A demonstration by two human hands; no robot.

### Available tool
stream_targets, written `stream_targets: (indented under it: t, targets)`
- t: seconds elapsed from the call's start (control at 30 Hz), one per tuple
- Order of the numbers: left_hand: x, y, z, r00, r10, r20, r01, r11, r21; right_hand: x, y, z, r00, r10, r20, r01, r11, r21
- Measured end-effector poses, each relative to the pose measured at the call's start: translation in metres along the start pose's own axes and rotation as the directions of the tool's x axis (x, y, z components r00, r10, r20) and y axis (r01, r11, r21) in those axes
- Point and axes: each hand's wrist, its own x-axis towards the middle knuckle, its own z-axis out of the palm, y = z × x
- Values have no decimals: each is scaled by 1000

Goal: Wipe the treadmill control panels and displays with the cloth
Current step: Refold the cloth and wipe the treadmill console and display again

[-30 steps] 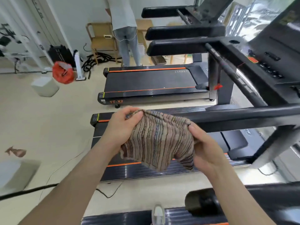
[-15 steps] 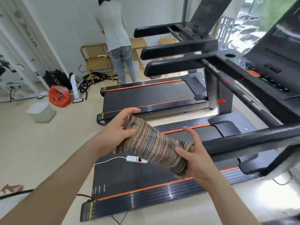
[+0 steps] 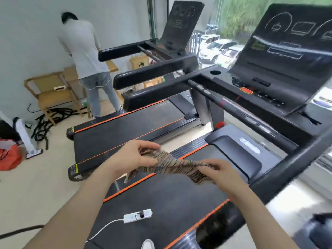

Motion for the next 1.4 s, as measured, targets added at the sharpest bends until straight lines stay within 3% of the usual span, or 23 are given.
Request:
stream_targets:
  t: [0.07, 0.17, 0.27, 0.37, 0.57, 0.7, 0.83, 0.97, 1.13, 1.23, 1.3, 1.4]
  targets:
    - [39, 1, -14, 996, 25, 80, -34, 993, 116, 28, -3, 1, 994, 96, -54, -88, 987, 137]
    - [94, -3, -32, 995, 46, 85, -58, 988, 144, 62, -12, 2, 979, 124, -160, -86, 971, 224]
    - [147, 3, -40, 991, 113, 72, -122, 985, 121, 82, -19, -8, 962, 136, -239, -26, 909, 416]
    - [209, 24, -34, 965, 166, 204, -201, 966, 163, 105, -21, -33, 911, 153, -383, 136, 764, 630]
    - [310, 75, 6, 915, 367, 169, -401, 875, 272, 169, -30, -89, 813, 118, -569, 302, 752, 587]
    - [383, 105, 25, 900, 421, 111, -436, 863, 255, 235, -33, -143, 765, 49, -642, 324, 832, 450]
    - [479, 128, 32, 893, 443, 80, -449, 863, 233, 324, -28, -196, 708, -8, -706, 254, 936, 244]
    - [576, 150, 45, 914, 404, 35, -402, 888, 225, 412, -29, -235, 649, -120, -751, 77, 993, -92]
    - [668, 169, 56, 943, 331, -32, -312, 915, 255, 500, -20, -265, 625, -278, -730, -105, 896, -432]
    - [706, 173, 62, 946, 325, -21, -299, 892, 339, 542, -12, -265, 633, -354, -688, -272, 731, -626]
    - [727, 170, 65, 952, 305, -30, -269, 879, 393, 563, -8, -256, 673, -326, -664, -375, 623, -687]
    - [755, 158, 63, 952, 302, -57, -238, 843, 482, 593, 2, -237, 804, -265, -533, -332, 543, -771]
